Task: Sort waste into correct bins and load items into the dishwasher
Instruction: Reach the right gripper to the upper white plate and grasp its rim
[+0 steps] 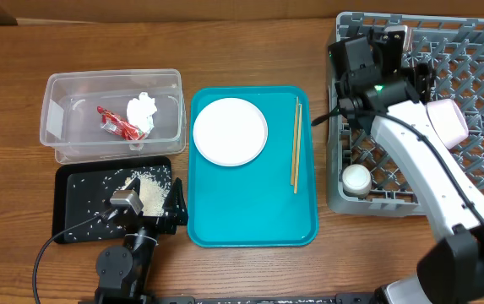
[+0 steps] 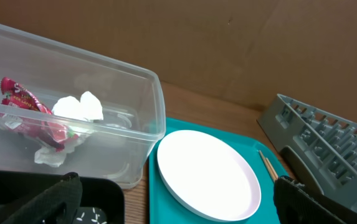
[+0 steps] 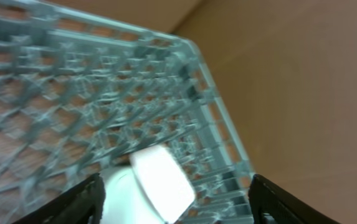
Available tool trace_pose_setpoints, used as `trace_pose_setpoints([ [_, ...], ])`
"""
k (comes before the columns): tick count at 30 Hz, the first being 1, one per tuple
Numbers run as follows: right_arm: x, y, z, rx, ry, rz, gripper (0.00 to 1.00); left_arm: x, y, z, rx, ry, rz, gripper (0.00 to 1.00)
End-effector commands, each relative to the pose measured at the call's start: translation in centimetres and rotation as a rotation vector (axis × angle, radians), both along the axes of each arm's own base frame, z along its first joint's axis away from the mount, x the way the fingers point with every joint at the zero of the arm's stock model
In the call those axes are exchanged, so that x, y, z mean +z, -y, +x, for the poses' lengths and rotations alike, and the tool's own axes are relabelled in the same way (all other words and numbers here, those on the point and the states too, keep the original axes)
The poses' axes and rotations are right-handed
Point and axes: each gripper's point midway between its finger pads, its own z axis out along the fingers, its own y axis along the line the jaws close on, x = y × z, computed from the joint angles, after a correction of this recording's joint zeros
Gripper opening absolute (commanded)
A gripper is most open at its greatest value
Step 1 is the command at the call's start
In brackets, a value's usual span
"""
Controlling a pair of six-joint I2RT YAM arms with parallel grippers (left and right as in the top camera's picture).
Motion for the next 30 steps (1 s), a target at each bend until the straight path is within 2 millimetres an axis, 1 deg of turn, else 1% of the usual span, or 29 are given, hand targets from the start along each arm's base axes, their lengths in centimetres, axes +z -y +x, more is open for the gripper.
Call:
trace_pose_setpoints([
  [1, -1.7, -5.2, -0.4, 0.169, -0.050, 0.271, 0.70, 0.0, 0.0, 0.0, 0.001, 0.005, -0.010, 1.00],
  [2, -2.5, -6.6, -0.8, 0.215, -0.092, 0.330, 0.68, 0.0, 0.0, 0.0, 0.001, 0.005, -0.010, 1.00],
  [5, -5.2, -11.3, -2.6, 0.344, -0.233, 0.533, 0.67, 0.0, 0.0, 0.0, 0.001, 0.005, -0.010, 1.00],
  [6, -6.0, -13.4, -3.5, 0.398, -0.292, 0.625, 0.67, 0.0, 0.0, 0.0, 0.001, 0.005, -0.010, 1.00],
  [8, -6.9, -16.8, -5.3, 0.484, -0.388, 0.790, 0.68, 0.0, 0.0, 0.0, 0.001, 0.005, -0.010, 1.00],
  [11, -6.9, -21.2, -7.8, 0.592, -0.498, 1.027, 0.68, 0.0, 0.0, 0.0, 0.001, 0.005, -0.010, 1.00],
  [12, -6.7, -22.3, -8.5, 0.623, -0.525, 1.094, 0.73, 0.0, 0.0, 0.0, 0.001, 0.005, -0.010, 1.00],
  [14, -6.3, -24.1, -9.4, 0.674, -0.561, 1.200, 0.74, 0.0, 0.0, 0.0, 0.001, 0.005, -0.010, 1.00],
  [17, -6.5, -25.5, -9.6, 0.705, -0.568, 1.271, 0.70, 0.0, 0.0, 0.0, 0.001, 0.005, -0.010, 1.00],
  [20, -7.8, -26.4, -9.8, 0.705, -0.575, 1.257, 0.70, 0.0, 0.0, 0.0, 0.001, 0.005, -0.010, 1.00],
  [21, -8.4, -26.6, -9.7, 0.703, -0.576, 1.238, 0.67, 0.0, 0.0, 0.0, 0.001, 0.005, -0.010, 1.00],
  [22, -9.3, -26.4, -9.4, 0.665, -0.561, 1.203, 0.67, 0.0, 0.0, 0.0, 0.001, 0.005, -0.010, 1.00],
  [23, -10.3, -25.7, -8.9, 0.604, -0.535, 1.159, 0.67, 0.0, 0.0, 0.0, 0.001, 0.005, -0.010, 1.00],
  [25, -12.2, -23.6, -7.6, 0.438, -0.462, 1.050, 0.66, 0.0, 0.0, 0.0, 0.001, 0.005, -0.010, 1.00],
  [27, -13.8, -21.9, -6.6, 0.317, -0.406, 0.986, 0.60, 0.0, 0.0, 0.0, 0.001, 0.005, -0.010, 1.00],
  [30, -15.8, -22.4, -6.1, 0.295, -0.423, 0.995, 0.59, 0.0, 0.0, 0.0, 0.001, 0.005, -0.010, 1.00],
])
